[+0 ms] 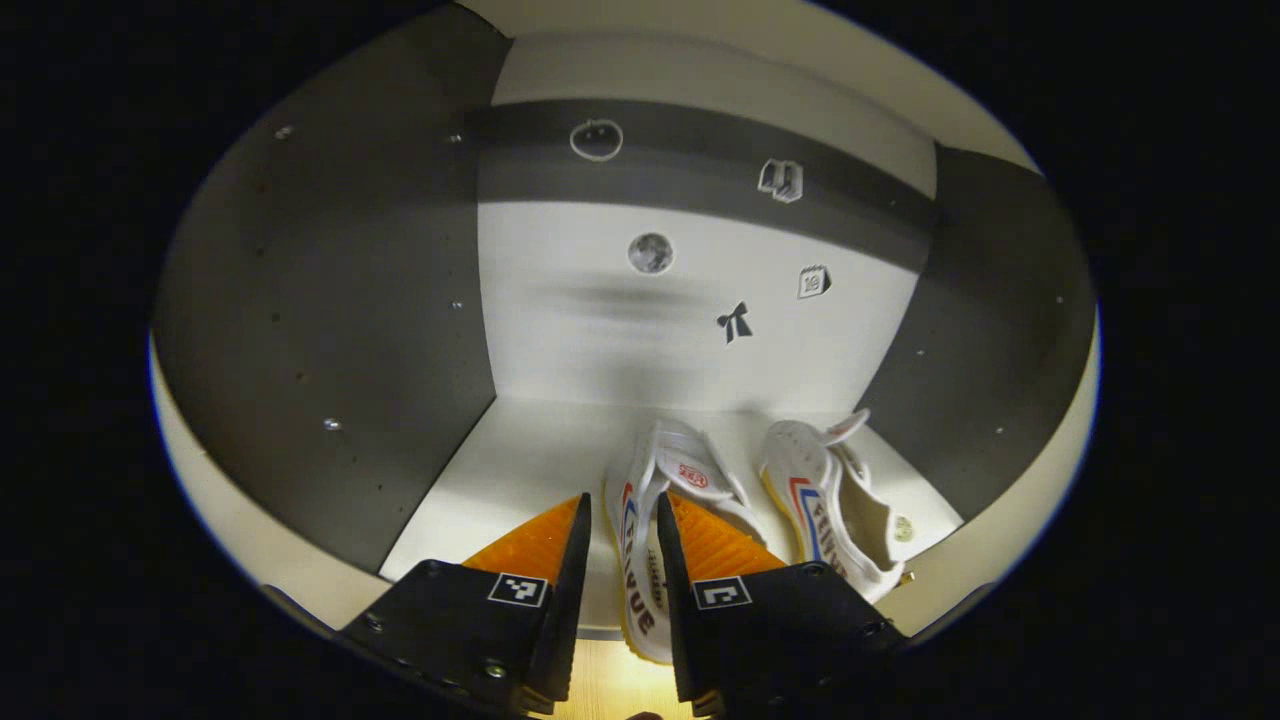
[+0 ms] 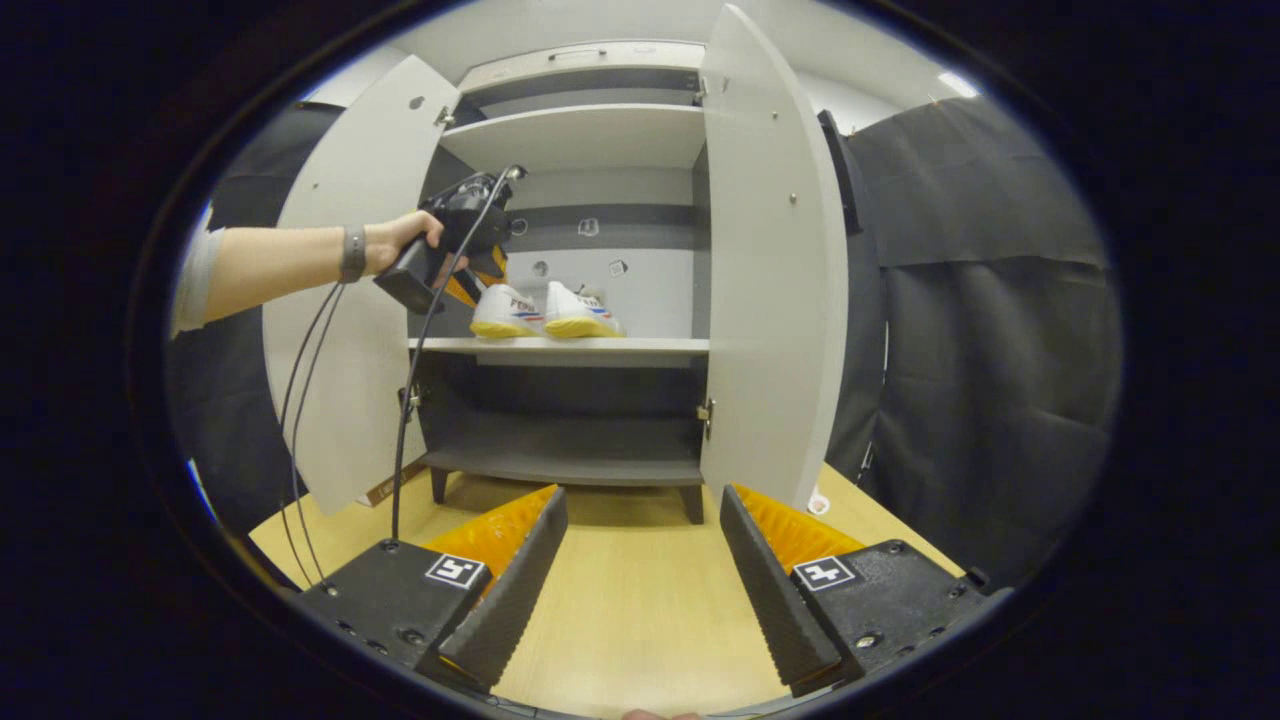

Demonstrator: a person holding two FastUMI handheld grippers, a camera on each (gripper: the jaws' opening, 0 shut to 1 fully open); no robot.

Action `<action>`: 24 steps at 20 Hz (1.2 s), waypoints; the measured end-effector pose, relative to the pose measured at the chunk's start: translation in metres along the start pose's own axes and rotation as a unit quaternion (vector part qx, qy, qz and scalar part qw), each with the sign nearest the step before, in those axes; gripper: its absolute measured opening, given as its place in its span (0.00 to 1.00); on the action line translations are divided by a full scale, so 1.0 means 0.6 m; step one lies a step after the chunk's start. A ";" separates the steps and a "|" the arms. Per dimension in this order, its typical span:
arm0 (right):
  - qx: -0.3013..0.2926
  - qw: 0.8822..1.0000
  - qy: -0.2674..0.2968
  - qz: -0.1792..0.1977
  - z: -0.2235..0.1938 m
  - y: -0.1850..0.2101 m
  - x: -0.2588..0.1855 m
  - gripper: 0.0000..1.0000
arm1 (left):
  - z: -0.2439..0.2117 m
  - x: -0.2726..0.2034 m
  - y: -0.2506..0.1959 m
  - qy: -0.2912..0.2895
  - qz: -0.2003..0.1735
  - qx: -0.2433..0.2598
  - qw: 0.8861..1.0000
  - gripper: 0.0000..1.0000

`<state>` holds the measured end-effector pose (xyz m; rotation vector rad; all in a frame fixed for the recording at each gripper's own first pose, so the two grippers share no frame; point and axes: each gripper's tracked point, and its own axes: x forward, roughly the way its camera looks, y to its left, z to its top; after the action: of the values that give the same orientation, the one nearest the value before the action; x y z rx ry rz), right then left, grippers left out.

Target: Grab one shoe with the right hand and put it into the shoe cabinet, grab the other shoe with the left hand and put it into the shoe cabinet; then close the right door with the right hand and the left door with the left hand.

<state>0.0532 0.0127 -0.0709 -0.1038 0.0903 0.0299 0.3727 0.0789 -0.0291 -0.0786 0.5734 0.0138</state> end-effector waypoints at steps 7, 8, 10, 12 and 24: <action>-0.008 1.000 -0.004 0.018 0.007 0.013 -0.022 0.97 | -0.059 -0.233 -0.014 -0.144 -0.055 0.009 0.988 0.36; -0.009 1.000 -0.003 0.020 0.007 0.014 -0.027 0.98 | -0.083 -0.262 -0.010 -0.165 -0.049 0.019 0.985 0.36; -0.012 1.000 -0.003 0.021 0.010 0.016 -0.038 0.99 | -0.129 -0.314 0.003 -0.200 -0.022 0.039 0.979 0.36; -0.008 1.000 -0.005 0.022 0.014 0.019 -0.050 0.97 | -0.189 -0.357 -0.001 -0.212 -0.014 0.049 0.976 0.36; 0.000 1.000 -0.005 0.023 0.004 0.041 -0.121 0.97 | -0.401 -0.473 -0.032 -0.207 -0.015 0.037 0.978 0.58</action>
<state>-0.0197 0.0353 -0.0643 -0.1010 0.0818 0.0765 0.0047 0.0437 -0.0750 -0.0104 0.1558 -0.0196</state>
